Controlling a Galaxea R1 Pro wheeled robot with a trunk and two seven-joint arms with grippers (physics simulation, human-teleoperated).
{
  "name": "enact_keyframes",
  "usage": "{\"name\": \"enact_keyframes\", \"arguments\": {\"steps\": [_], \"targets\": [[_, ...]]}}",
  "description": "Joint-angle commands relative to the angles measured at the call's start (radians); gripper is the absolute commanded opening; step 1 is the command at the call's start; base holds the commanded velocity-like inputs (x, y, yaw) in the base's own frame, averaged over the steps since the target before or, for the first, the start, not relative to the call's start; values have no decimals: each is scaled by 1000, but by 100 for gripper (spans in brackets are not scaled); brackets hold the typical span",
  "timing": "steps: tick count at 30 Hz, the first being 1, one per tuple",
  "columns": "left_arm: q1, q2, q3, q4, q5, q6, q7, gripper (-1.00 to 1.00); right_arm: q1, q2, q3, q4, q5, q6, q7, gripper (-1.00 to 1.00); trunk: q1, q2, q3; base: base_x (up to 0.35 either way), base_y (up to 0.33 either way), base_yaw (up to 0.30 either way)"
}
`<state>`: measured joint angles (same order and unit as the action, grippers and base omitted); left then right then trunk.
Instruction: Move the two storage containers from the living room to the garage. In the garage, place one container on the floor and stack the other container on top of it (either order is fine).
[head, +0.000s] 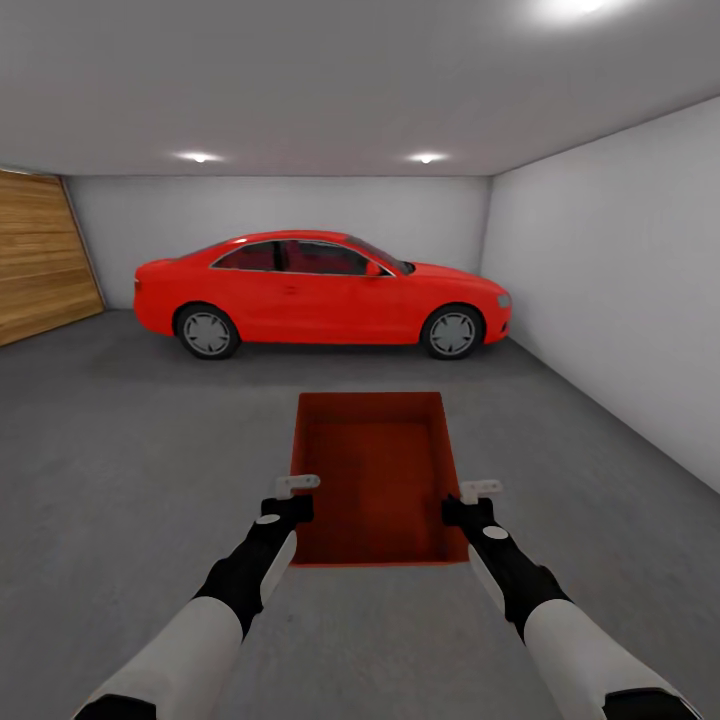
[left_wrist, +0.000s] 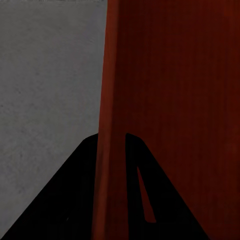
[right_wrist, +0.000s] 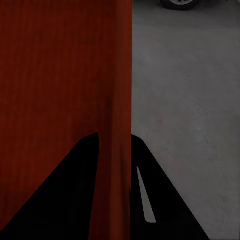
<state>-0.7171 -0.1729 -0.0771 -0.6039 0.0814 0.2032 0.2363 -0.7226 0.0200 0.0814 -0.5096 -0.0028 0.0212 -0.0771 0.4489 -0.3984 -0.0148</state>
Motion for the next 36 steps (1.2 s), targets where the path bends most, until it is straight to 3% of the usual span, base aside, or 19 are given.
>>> {"name": "enact_keyframes", "arguments": {"steps": [1,36], "targets": [[-1,0,-3,-42,11,4,8,-100,0,0,1,1,-1,2,-4,-100,1,-2,-2,322,0,0],[-1,0,-3,-46,11,4,8,-100,0,0,1,1,0,2,-4,-100,1,-2,-2,322,0,0]]}}
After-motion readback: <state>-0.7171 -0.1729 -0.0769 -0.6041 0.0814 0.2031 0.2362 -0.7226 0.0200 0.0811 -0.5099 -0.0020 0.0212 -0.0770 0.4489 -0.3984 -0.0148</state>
